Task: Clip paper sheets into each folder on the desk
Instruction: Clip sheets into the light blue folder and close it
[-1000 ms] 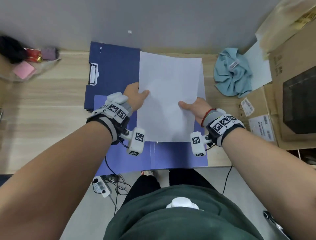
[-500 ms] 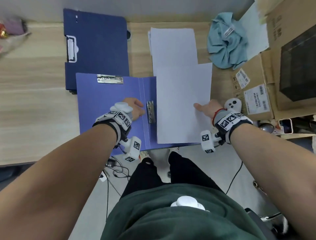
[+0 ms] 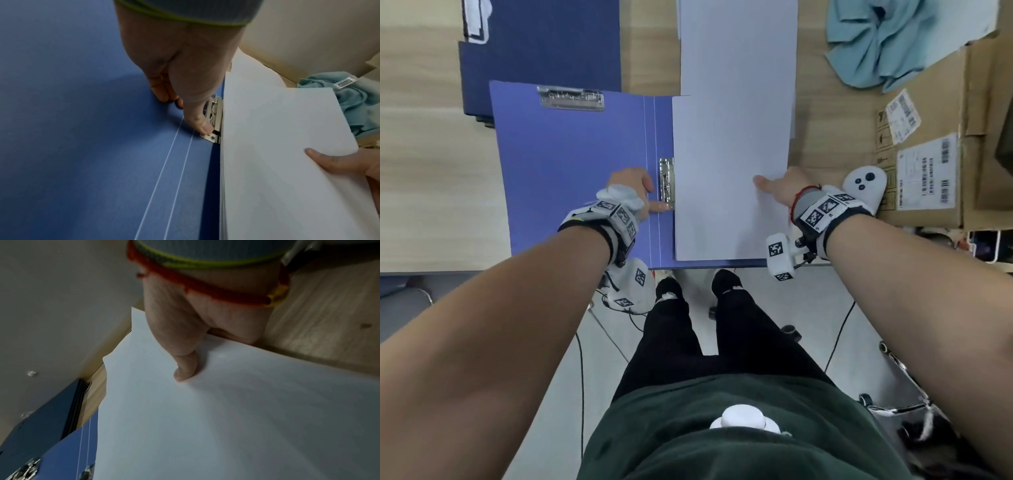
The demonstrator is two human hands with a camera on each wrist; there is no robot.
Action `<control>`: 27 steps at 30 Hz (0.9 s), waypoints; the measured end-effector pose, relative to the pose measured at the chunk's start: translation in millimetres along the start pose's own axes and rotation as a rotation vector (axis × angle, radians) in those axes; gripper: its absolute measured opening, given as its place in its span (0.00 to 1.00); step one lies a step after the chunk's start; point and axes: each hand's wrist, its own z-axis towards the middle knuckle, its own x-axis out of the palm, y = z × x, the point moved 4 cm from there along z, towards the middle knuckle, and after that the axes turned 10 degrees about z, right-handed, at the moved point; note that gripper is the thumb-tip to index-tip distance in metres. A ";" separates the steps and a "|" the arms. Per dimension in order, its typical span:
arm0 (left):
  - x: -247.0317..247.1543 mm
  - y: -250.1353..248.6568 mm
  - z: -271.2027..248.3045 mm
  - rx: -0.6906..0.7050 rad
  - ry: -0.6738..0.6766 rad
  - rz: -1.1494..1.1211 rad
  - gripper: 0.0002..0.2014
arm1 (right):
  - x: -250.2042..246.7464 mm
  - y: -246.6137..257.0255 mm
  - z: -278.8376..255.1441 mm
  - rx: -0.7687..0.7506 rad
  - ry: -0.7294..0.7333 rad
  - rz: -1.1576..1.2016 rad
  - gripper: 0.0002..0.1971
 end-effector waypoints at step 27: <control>-4.4 8.7 19.2 0.151 -0.177 -0.586 0.17 | -8.7 -10.7 -3.8 0.025 -0.006 0.097 0.44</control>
